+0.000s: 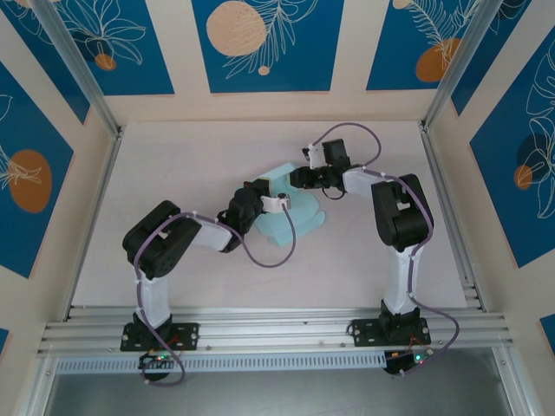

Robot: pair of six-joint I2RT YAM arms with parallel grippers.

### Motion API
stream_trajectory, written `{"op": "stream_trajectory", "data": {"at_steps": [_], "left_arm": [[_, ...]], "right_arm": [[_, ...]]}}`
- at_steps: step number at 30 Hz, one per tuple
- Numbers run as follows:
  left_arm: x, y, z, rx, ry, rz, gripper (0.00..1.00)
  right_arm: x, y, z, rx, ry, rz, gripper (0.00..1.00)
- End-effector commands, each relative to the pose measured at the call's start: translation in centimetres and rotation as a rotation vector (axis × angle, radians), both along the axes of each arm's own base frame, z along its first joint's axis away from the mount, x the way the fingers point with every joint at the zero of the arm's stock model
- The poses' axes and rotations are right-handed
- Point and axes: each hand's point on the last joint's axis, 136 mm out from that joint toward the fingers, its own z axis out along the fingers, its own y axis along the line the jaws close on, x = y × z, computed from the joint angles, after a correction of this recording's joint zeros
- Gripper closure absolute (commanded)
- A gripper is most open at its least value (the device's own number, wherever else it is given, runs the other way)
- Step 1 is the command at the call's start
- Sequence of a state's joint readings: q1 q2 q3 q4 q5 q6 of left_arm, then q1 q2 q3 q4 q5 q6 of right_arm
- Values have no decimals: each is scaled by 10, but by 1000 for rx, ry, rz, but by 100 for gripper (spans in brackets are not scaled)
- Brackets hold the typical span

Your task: Fold the paper box

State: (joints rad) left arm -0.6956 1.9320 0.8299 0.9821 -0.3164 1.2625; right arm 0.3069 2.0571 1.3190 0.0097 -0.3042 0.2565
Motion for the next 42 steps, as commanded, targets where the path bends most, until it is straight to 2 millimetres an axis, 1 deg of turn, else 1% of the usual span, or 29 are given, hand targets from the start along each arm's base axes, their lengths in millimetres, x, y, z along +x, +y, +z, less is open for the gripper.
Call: {"op": "stream_trajectory", "data": {"at_steps": [1,3,7,10,11,12,13,15,16,17,18,20,21,23,25,26,27,29,30,32,33,35,38,42], "left_arm": [[-17,-18,-19,3,85,-104,100],[-17,-18,-15,-12,79,-99,100],[-19,-20,-4,-64,77,-93,100],[-21,-21,11,-139,87,-83,97],[-22,-20,17,-172,95,-80,95],[-22,-20,24,-207,101,-75,91],[-23,-19,31,-247,110,-66,84],[-26,-16,46,-321,132,-56,66],[-29,-14,54,-363,143,-49,57],[-31,-11,65,-414,150,-39,49],[-33,-6,74,-465,155,-24,46],[-42,5,99,-601,168,-6,42],[-47,10,108,-659,180,0,40],[-59,23,129,-786,215,17,31],[-65,39,139,-874,252,80,27],[-67,50,142,-917,271,132,23],[-68,61,141,-943,288,183,20],[-72,85,133,-1002,348,309,14],[-75,94,127,-1020,381,347,12],[-81,112,111,-1063,446,431,2],[-83,120,104,-1080,466,464,0],[-82,135,88,-1125,533,536,0],[-76,143,71,-1188,638,578,0],[-62,140,64,-1228,699,575,0]], "right_arm": [[-8,7,-1,-49,-21,-16,71],[-8,3,0,-82,-46,-41,73],[-10,1,1,-162,-86,-74,83],[-12,0,1,-205,-118,-94,88],[-13,-1,0,-218,-124,-102,88],[-13,-1,0,-230,-130,-111,88],[-13,-3,0,-245,-137,-121,88],[-14,-7,1,-272,-145,-140,88],[-16,-7,3,-284,-149,-144,88],[-16,-9,5,-300,-151,-155,88],[-18,-10,6,-313,-152,-160,88],[-22,-11,10,-336,-158,-168,88],[-25,-11,11,-347,-160,-169,88],[-28,-12,15,-368,-172,-176,88],[-31,-11,18,-385,-179,-178,88],[-32,-11,19,-393,-182,-180,88],[-34,-11,20,-402,-185,-182,88],[-38,-11,22,-421,-187,-187,88],[-40,-10,22,-428,-191,-189,88],[-43,-10,23,-437,-198,-193,88],[-44,-9,23,-437,-201,-195,88],[-47,-8,23,-443,-203,-194,88],[-50,-5,25,-445,-207,-187,88],[-55,0,27,-447,-211,-179,88]]}}
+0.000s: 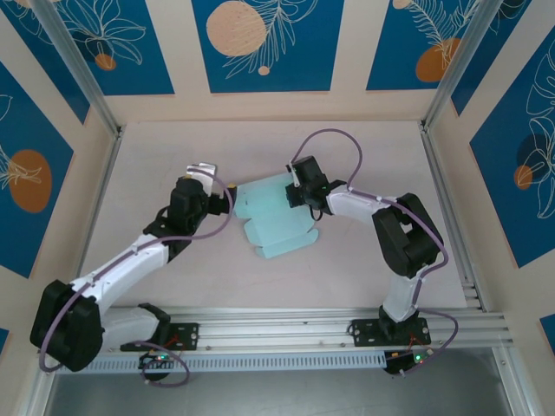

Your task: Fold the paper box

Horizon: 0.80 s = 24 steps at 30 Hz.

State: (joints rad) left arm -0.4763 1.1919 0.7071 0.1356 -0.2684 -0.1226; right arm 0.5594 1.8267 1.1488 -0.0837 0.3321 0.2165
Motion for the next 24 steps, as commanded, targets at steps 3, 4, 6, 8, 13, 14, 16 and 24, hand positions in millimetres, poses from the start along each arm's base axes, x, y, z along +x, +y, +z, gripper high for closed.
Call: {"op": "stream_trajectory", "data": {"at_steps": [3,4,6,8,13,14,16,24], "left_arm": [[11,-12,-18,-96,122,-21,0],[14,-13,-21,-97,139,-19,0],[17,-16,-28,-94,164,-30,0],[20,-13,-36,-77,188,-9,0],[25,-3,-55,-34,242,46,7],[26,-1,-59,-24,255,55,10],[25,0,-64,-12,275,63,18],[19,-12,-71,-50,308,-2,0]], "right_arm": [[-5,2,16,11,-25,-21,88],[-6,3,16,14,-22,-20,88],[-7,4,16,15,-21,-23,88],[-7,6,16,18,-23,-21,88],[-8,9,18,27,-26,-18,88],[-8,10,18,28,-25,-18,88],[-8,9,18,29,-27,-19,88],[-9,13,16,51,-13,-24,88]]}}
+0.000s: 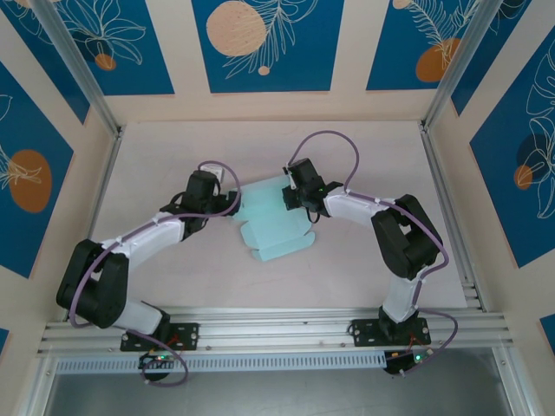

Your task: Fold the paper box

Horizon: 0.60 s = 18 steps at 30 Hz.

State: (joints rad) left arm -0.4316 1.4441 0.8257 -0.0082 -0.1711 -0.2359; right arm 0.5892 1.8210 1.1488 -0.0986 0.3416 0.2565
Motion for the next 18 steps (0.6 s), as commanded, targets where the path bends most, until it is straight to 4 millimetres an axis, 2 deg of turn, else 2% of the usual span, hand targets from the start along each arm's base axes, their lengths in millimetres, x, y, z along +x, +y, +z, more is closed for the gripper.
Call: {"op": "stream_trajectory", "data": {"at_steps": [1,4,6,13,18], "left_arm": [[2,-6,1,-38,13,-19,0],[6,-7,0,-49,0,-11,0],[10,-8,1,-54,-10,-9,1],[25,-26,2,-123,-47,-41,9],[21,-16,-5,-112,-45,3,9]], "right_arm": [[-1,4,16,45,-29,-16,88],[-3,9,16,47,-30,-7,89],[-6,13,16,43,-24,7,93],[-12,25,20,10,-41,24,93],[-12,28,19,40,-44,14,93]]}}
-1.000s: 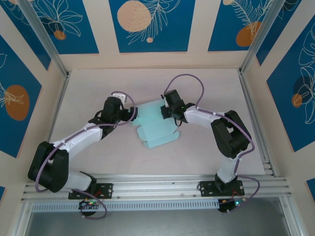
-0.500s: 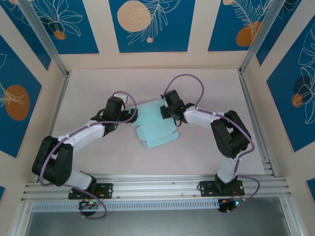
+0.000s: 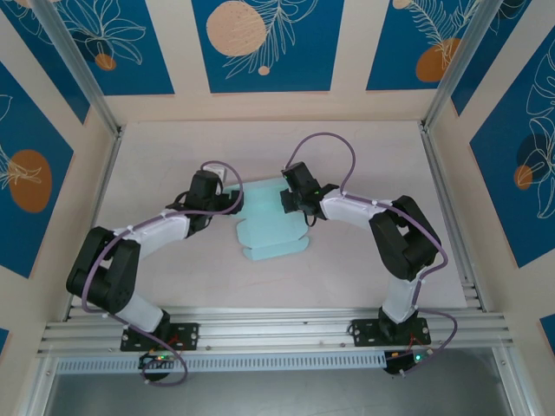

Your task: Fold the paper box

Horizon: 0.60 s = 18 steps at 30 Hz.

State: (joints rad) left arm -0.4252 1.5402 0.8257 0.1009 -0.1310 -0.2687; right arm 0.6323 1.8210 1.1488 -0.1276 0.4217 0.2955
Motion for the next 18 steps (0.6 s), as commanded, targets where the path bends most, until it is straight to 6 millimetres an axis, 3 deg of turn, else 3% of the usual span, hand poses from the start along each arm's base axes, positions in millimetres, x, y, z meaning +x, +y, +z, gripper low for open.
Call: {"op": "stream_trajectory", "data": {"at_steps": [1,4,13,18], "left_arm": [[4,-2,13,-57,-47,22,8],[-11,9,15,-83,-44,73,3],[-72,43,32,-197,10,221,6],[-101,41,36,-320,35,215,20]], "right_arm": [[-3,26,22,86,-46,52,94],[-3,24,21,89,-51,35,94],[-3,21,24,102,-64,6,94],[-3,21,24,114,-66,4,94]]}}
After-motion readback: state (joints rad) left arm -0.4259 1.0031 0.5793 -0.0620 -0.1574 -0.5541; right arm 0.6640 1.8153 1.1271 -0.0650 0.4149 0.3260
